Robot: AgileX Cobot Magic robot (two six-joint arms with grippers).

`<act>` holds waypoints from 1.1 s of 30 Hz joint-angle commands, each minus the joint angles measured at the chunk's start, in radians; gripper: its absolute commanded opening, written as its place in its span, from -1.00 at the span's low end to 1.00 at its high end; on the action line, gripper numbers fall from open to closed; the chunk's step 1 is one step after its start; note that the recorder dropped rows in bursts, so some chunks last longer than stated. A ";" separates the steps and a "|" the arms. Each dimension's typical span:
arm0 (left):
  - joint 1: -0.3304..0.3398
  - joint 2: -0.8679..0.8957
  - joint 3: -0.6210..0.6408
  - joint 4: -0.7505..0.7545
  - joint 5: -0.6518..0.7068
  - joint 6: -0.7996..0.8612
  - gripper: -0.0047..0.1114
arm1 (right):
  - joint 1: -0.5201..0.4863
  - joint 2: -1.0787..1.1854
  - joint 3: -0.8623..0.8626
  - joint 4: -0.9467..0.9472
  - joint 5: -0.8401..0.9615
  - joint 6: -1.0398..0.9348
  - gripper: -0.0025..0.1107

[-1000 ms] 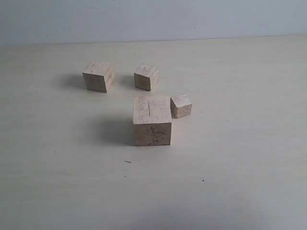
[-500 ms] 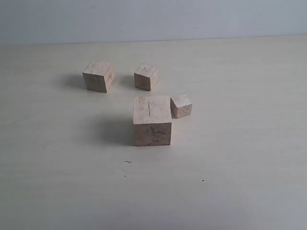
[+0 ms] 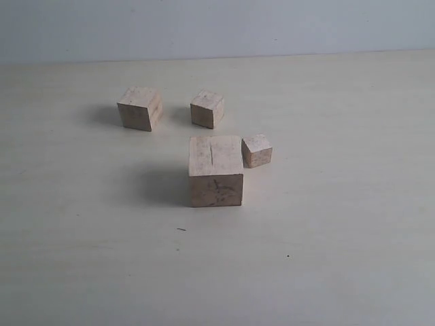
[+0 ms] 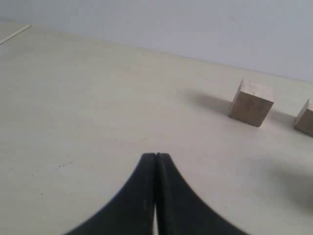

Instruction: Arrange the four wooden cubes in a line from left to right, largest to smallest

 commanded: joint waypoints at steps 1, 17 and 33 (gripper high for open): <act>-0.005 -0.006 0.002 -0.003 -0.009 -0.002 -0.92 | 0.003 -0.005 -0.062 -0.036 0.122 0.144 -0.96; -0.005 -0.006 0.002 -0.003 -0.009 -0.002 -0.92 | 0.357 1.021 -1.070 -0.181 0.980 -0.145 -0.96; -0.005 -0.006 0.002 -0.003 -0.009 -0.002 -0.92 | 0.575 1.631 -1.242 -0.107 0.939 -0.738 -0.96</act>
